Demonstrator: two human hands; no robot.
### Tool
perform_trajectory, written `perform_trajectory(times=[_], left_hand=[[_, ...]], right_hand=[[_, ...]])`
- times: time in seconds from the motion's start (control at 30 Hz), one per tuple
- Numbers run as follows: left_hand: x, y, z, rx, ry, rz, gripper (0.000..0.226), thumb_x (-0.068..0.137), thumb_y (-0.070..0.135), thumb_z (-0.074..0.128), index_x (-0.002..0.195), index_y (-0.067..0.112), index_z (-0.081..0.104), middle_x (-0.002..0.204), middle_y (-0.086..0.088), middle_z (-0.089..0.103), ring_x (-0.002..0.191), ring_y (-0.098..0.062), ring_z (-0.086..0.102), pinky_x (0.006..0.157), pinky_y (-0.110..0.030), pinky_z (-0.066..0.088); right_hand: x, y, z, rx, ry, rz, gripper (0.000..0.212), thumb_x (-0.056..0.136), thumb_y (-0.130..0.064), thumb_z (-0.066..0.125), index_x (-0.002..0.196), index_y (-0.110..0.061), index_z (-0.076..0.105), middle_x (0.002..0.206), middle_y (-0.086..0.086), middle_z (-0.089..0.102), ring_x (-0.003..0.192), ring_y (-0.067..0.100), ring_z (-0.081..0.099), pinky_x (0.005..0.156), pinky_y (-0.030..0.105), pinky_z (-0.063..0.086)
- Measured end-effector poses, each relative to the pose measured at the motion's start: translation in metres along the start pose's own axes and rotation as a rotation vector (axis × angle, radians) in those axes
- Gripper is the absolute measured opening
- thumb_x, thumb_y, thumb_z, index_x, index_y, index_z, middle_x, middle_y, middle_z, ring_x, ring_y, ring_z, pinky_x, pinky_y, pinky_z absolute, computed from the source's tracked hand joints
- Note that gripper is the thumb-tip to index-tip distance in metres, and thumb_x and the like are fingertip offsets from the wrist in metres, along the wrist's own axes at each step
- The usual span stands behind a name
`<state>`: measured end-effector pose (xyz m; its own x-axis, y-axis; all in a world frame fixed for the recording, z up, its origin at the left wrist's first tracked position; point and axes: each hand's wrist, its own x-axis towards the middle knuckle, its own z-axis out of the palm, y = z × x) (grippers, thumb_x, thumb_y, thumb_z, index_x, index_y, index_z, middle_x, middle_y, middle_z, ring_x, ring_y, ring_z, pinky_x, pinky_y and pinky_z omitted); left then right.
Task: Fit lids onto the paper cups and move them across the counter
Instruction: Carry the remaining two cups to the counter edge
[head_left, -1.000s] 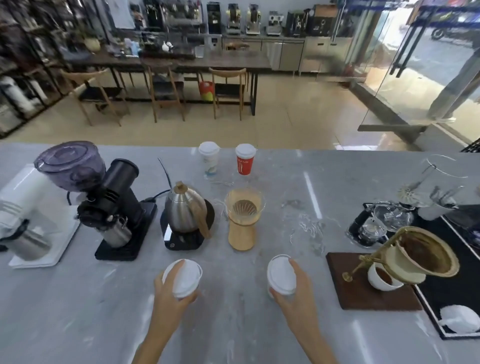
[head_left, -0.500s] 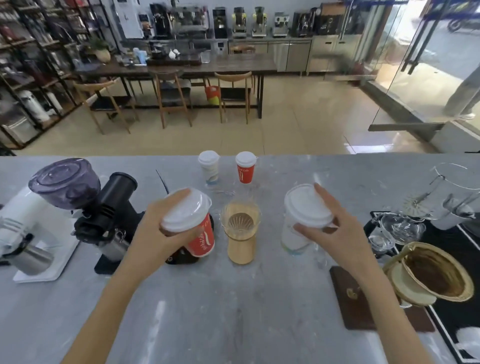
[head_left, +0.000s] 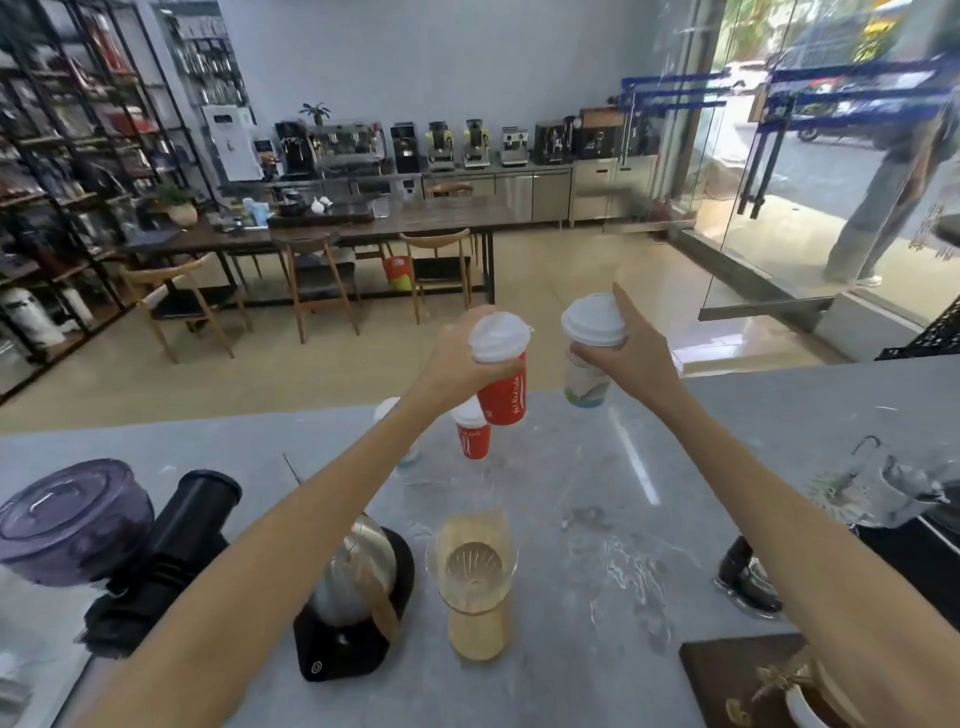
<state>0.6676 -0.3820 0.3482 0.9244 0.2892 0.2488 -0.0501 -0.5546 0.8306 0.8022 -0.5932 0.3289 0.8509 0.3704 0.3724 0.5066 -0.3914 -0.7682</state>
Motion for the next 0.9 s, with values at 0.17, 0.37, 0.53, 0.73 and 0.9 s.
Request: perform_trajectory(times=[0.17,0.37,0.53,0.73,0.9], left_hand=[[0.052,-0.053,0.058,-0.014,0.053,-0.123,0.074,0.071,0.035,0.085,0.135,0.027,0.048,0.130,-0.008,0.049,0.120,-0.027,0.052,0.098,-0.038,0.050],[0.105,-0.114,0.124,-0.047,0.021,-0.264,0.069,0.075,0.034,0.081,0.133,0.037,0.042,0.126,-0.008,0.036,0.103,-0.021,0.044,0.086,-0.028,0.037],[0.139,-0.166,0.175,-0.045,-0.035,-0.294,0.074,0.074,0.032,0.080,0.135,0.037,0.039,0.124,-0.001,0.028,0.104,-0.020,0.043,0.089,-0.028,0.037],[0.158,-0.212,0.206,-0.051,-0.059,-0.331,0.078,0.071,0.028,0.081,0.135,0.039,0.039,0.124,0.001,0.027,0.104,-0.018,0.043,0.088,-0.025,0.036],[0.150,-0.231,0.220,-0.059,-0.124,-0.344,0.078,0.072,0.023,0.081,0.136,0.037,0.039,0.125,0.000,0.029,0.107,-0.019,0.044,0.092,-0.024,0.033]], right_hand=[[0.038,0.069,0.020,-0.024,0.051,0.106,0.106,0.073,-0.039,0.084,0.155,-0.017,0.021,0.149,0.010,0.046,0.134,0.032,0.043,0.103,0.035,0.036],[0.067,0.156,0.038,-0.026,0.035,0.241,0.107,0.076,-0.040,0.083,0.156,-0.017,0.016,0.146,0.012,0.047,0.132,0.031,0.044,0.102,0.036,0.038],[0.083,0.223,0.055,-0.079,0.001,0.340,0.104,0.077,-0.041,0.082,0.156,-0.019,0.018,0.147,0.013,0.046,0.133,0.033,0.044,0.104,0.043,0.039],[0.081,0.277,0.069,-0.120,-0.022,0.366,0.097,0.078,-0.035,0.083,0.154,-0.017,0.026,0.143,0.014,0.050,0.130,0.032,0.046,0.105,0.043,0.041],[0.070,0.301,0.078,-0.142,0.004,0.413,0.094,0.078,-0.033,0.083,0.152,-0.017,0.028,0.145,0.016,0.046,0.133,0.035,0.043,0.104,0.042,0.038]])
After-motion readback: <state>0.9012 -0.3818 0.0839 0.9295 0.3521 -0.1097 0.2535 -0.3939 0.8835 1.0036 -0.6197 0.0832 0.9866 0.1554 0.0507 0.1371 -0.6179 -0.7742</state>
